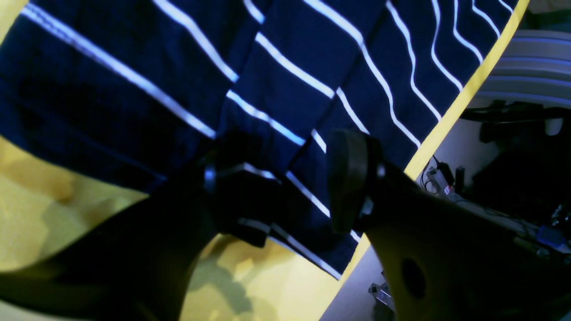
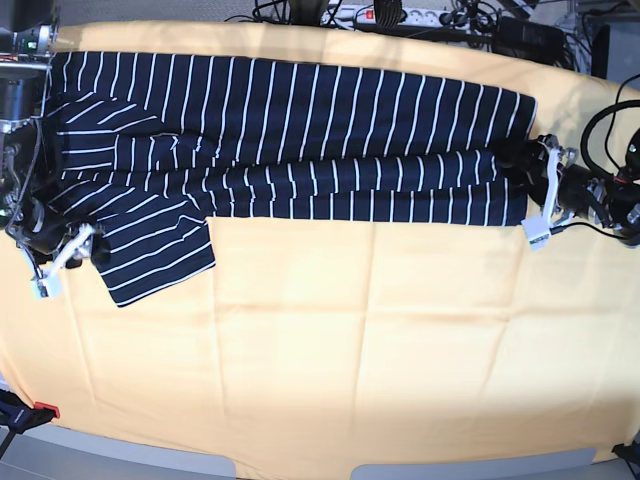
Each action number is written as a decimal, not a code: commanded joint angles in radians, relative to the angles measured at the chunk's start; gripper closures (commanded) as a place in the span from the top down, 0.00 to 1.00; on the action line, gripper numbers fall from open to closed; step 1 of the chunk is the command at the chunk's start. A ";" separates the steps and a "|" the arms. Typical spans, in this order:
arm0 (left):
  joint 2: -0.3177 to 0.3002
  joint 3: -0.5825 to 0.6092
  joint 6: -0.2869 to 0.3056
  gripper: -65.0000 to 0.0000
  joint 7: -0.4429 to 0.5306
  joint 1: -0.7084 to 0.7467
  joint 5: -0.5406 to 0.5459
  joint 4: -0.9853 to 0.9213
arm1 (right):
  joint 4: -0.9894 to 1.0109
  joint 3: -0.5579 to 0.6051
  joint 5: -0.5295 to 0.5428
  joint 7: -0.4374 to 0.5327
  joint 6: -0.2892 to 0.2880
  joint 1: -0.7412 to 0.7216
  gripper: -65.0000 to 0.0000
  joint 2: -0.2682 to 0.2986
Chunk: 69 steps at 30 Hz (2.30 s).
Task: Fold the T-shirt properly
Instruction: 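Lift the hem and fold it toward the collar over the shirt, then lay the hem down on the folded shirt and smooth it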
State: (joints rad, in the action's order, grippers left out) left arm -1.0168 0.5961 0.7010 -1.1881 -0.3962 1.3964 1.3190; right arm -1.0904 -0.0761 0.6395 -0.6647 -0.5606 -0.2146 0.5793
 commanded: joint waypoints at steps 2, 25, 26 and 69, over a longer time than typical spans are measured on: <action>-0.022 -0.009 -0.003 0.49 -0.012 -0.014 -0.038 0.001 | 0.011 -0.004 -0.016 -0.001 0.026 -0.027 0.58 -0.007; -0.022 -0.009 -0.003 0.49 0.007 -0.014 -0.035 0.001 | -0.009 -0.004 0.348 -0.288 -0.138 -0.179 0.00 -0.017; -0.022 -0.009 -0.003 0.49 0.007 -0.014 -0.035 0.001 | -0.028 -0.004 0.402 -0.337 -0.138 -0.178 0.00 -0.010; -0.053 -0.060 -0.003 0.49 0.014 -0.023 -0.035 0.002 | -0.971 -0.004 0.324 -0.679 -0.138 0.603 0.00 0.236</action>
State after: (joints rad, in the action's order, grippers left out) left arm -1.0401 0.5514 0.7002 -1.1725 -0.3985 1.3602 1.3174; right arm -2.0483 -0.0700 0.9604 -1.3468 -0.6968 0.3939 0.7952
